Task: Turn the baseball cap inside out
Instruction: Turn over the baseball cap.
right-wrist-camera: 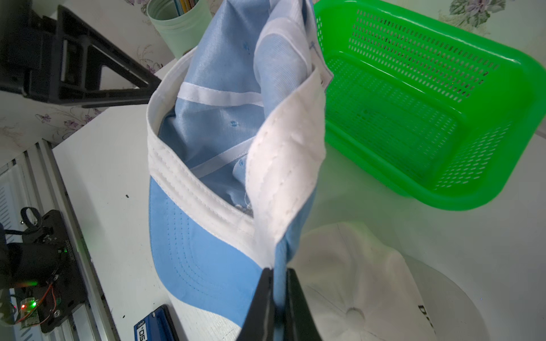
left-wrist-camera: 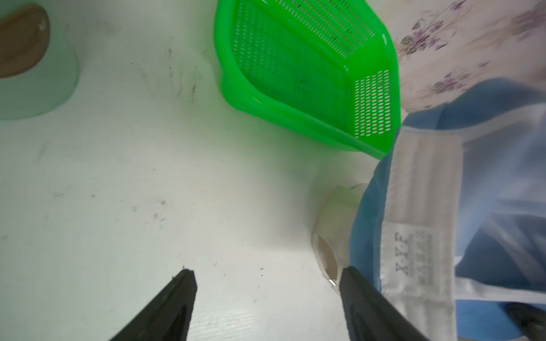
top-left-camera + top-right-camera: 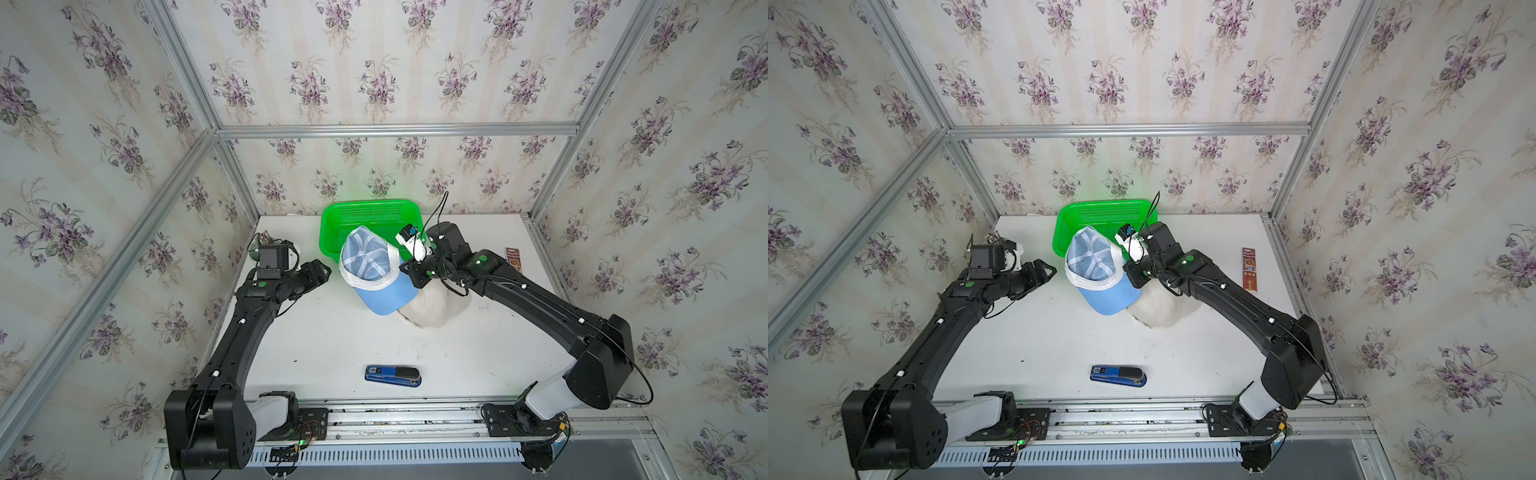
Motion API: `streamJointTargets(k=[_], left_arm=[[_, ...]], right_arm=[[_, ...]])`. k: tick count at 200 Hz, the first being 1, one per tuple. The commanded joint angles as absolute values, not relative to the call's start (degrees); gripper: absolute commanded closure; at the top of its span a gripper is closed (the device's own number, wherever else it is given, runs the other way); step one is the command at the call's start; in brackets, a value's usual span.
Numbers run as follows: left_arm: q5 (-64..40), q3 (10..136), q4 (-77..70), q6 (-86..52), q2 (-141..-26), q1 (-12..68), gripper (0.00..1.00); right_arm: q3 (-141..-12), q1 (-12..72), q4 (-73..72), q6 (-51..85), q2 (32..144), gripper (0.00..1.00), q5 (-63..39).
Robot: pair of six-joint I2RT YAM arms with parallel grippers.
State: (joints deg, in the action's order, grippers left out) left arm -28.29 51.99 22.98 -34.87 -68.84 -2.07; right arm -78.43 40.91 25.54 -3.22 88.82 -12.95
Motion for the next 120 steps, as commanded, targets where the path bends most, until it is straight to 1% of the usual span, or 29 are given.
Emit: streamJointTargets(k=[1,31,60,87,108,120], left_arm=[[-39.4,49.2,7.0,-42.9,-67.9,-3.3,0.19],[-43.8,48.3,0.0,-46.2,-67.9,-3.5,0.2],[-49.0,49.0,-4.2,-46.9,-72.5,-3.6,0.21],[-50.8,47.6,-8.6,-48.4,-74.2,-4.0,0.23],[-52.5,46.8,-11.4,-50.1,-74.8,-4.0,0.25],[-53.4,46.2,-13.6,-51.4,-75.1,-4.0,0.28]], right_arm=[[-78.1,40.7,24.0,-4.9,88.5,1.0,-16.4],[-78.1,40.6,24.5,-5.7,89.0,1.0,-18.1],[-76.9,40.5,23.9,-6.6,87.7,1.0,-20.0],[-76.1,40.4,23.4,-6.8,86.9,1.0,-21.6],[-75.9,40.4,22.9,-6.6,86.6,1.0,-22.8],[-75.9,40.4,22.4,-6.5,86.6,1.0,-23.6]])
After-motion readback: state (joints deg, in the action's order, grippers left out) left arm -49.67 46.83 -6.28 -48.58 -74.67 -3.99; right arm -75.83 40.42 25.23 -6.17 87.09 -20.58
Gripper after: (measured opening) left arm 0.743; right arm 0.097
